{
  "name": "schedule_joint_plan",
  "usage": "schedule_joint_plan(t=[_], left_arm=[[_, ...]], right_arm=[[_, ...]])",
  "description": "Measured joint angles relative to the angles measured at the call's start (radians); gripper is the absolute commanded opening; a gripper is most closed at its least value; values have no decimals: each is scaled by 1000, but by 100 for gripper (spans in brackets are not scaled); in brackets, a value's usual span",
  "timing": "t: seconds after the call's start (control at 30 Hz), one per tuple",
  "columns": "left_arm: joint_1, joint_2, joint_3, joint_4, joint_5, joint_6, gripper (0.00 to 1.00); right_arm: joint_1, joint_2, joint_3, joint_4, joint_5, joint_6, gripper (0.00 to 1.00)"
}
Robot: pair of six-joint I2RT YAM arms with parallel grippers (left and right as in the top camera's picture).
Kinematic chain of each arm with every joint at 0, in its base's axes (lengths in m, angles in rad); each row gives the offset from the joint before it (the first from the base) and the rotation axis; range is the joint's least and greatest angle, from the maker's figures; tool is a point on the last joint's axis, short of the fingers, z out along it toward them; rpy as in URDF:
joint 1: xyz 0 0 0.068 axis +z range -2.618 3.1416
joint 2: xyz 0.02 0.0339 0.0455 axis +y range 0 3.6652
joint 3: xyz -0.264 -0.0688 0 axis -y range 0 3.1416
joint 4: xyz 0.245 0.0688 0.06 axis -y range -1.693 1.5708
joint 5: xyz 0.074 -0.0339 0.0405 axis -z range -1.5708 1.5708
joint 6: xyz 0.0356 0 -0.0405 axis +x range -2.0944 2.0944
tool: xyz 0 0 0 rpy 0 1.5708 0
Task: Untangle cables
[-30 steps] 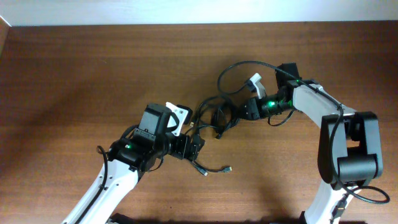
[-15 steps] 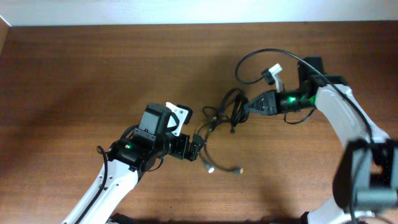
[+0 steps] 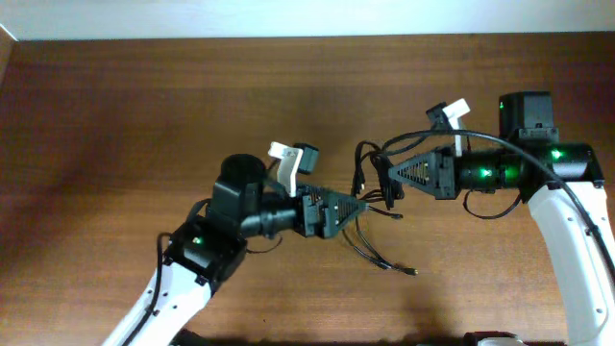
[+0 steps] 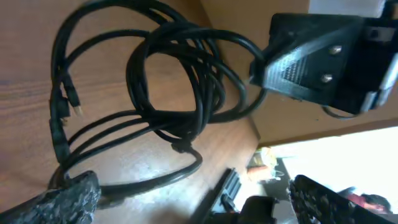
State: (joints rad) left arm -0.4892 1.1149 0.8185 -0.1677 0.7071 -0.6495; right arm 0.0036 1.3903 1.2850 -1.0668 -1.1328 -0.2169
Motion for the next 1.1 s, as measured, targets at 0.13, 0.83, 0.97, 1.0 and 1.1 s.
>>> schedule_joint_plan(t=[0.13,0.83,0.97,1.0,1.1], left_arm=[[-115,1,2,-24,-322,-11,99],[-323,153,5,187,-487,191,14],[-323,153,5,174,-496,190,0],[-323,153,5,169,-498,190,0],[-323,153,6,114,-484,177,0]], right_arm=[[0,0,0,-4,-66,-1,4],[85,0,0,8,-126,0,4],[85,0,0,8,-126,0,4],[85,0,0,7,-125,-1,4],[55,0,0,4,-13,7,4]])
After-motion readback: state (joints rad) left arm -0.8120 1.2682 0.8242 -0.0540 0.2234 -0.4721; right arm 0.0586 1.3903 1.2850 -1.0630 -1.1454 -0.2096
